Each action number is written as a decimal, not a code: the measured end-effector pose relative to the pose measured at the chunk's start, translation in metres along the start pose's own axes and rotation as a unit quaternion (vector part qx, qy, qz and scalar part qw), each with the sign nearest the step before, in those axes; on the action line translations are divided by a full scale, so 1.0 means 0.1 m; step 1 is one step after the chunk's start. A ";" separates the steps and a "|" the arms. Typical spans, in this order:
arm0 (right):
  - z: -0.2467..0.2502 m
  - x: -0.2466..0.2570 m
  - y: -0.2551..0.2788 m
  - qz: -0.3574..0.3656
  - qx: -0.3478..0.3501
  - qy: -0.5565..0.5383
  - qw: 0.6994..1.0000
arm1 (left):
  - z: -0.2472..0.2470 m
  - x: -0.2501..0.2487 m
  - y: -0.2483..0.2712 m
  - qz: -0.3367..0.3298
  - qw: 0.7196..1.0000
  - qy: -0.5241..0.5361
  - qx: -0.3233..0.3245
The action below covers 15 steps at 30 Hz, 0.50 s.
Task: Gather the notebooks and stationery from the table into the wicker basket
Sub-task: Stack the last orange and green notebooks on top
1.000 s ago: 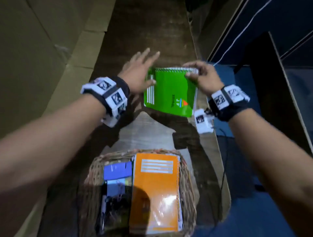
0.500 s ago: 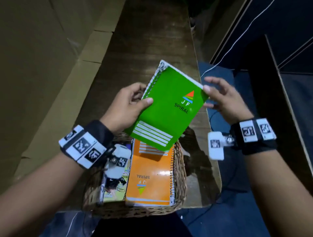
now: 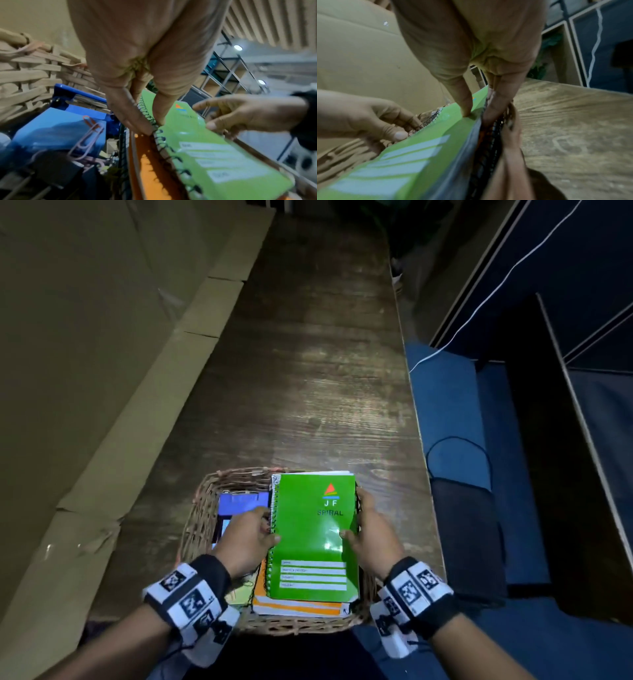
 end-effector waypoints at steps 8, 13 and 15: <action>-0.09 0.09 0.09 0.054 0.026 0.177 0.982 | 0.00 -0.07 0.14 -0.010 0.999 -0.038 0.010; -0.17 0.09 0.16 0.055 0.089 0.236 0.966 | -0.12 -0.08 0.13 -0.021 0.991 -0.114 0.066; -0.21 0.09 0.19 0.055 0.110 0.265 0.956 | -0.18 -0.09 0.14 -0.005 0.985 -0.147 0.087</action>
Point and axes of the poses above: each hand's wrist, its own y-axis away from the middle knuckle, its own z-axis out of the back of the hand, x = y × z, the point moved 3 cm from there along -y, towards the middle knuckle, and after that the axes turned 7 degrees about -x, right-handed, at the moved point
